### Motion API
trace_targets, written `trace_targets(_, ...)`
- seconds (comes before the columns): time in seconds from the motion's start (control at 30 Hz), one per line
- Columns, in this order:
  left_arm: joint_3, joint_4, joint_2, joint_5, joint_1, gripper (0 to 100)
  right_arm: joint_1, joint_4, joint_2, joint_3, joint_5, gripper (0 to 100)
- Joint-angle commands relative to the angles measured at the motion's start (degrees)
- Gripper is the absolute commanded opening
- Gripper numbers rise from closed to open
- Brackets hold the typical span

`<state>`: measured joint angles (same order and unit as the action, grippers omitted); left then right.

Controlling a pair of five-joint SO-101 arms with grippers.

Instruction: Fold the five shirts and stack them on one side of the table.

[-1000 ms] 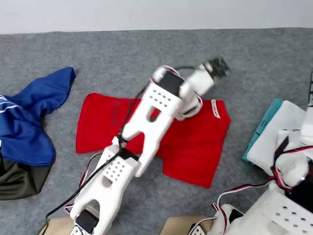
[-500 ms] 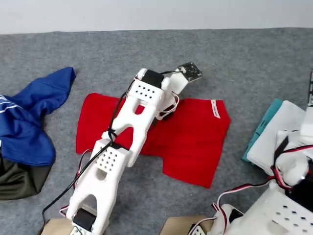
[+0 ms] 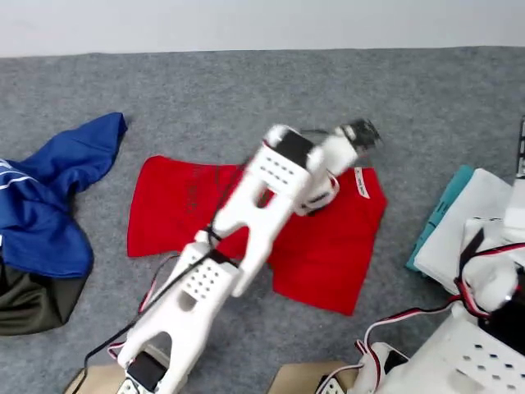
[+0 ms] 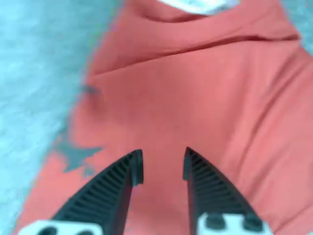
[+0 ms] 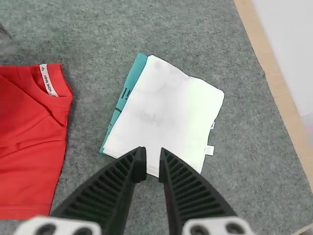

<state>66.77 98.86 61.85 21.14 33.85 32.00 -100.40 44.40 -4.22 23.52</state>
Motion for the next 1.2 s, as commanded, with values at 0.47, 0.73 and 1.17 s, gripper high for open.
trace_targets(0.47,3.6,1.8,1.3,-3.4,10.7,10,0.5,-1.7,0.6,-0.1,0.4,5.8)
trace_targets(0.73,3.0,1.7,-1.9,-3.3,8.4,10,0.5,-1.7,0.6,-0.1,0.4,5.8)
trace_targets(1.17,-33.1,1.5,-25.9,-3.2,12.9,13,0.5,-1.3,0.1,-0.1,0.4,5.9)
